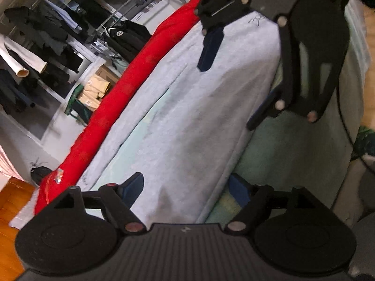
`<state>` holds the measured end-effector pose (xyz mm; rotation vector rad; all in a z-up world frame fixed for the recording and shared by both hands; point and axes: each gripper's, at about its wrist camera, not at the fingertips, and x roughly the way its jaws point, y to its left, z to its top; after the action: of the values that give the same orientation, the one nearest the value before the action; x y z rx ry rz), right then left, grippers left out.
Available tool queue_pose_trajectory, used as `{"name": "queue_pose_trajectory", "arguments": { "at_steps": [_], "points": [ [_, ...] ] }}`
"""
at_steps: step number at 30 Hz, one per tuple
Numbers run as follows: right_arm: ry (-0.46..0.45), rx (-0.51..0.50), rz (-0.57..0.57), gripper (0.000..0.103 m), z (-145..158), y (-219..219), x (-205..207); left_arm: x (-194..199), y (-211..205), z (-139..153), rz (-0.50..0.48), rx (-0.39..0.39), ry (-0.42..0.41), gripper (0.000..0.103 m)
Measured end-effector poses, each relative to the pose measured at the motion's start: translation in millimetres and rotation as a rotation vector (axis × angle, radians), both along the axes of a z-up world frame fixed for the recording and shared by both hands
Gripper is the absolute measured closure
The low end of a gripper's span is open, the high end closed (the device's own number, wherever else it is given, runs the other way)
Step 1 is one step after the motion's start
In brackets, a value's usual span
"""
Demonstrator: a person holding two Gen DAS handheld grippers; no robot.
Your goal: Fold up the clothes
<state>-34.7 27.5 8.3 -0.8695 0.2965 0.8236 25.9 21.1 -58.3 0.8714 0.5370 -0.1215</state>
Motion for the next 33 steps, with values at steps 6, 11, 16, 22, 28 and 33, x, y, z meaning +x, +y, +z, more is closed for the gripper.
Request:
{"name": "queue_pose_trajectory", "arguments": {
  "at_steps": [6, 11, 16, 22, 28, 33],
  "points": [
    [0.008, -0.009, 0.054, 0.018, -3.4, 11.0, -9.1, 0.5, 13.2, -3.2, 0.062, 0.057, -0.044, 0.022],
    [-0.077, -0.032, 0.083, 0.018, -11.0, 30.4, -18.2, -0.6, 13.9, 4.1, 0.081, 0.056, -0.082, 0.022],
    [-0.231, -0.073, 0.051, 0.018, -20.4, 42.3, -20.6, -1.0, 14.5, 5.5, 0.066, 0.028, -0.076, 0.022],
    [-0.273, -0.007, 0.022, 0.018, -10.8, 38.6, -20.5, 9.4, 6.2, -13.0, 0.048, 0.130, -0.126, 0.021],
    [-0.283, -0.069, -0.007, 0.017, -22.6, 34.0, -12.5, 13.2, 19.5, -27.1, 0.145, 0.294, -0.170, 0.021],
    [-0.357, -0.153, -0.087, 0.018, -38.4, 17.3, -0.9, 7.9, 29.1, -37.7, 0.202, 0.388, -0.181, 0.022]
  ]
}}
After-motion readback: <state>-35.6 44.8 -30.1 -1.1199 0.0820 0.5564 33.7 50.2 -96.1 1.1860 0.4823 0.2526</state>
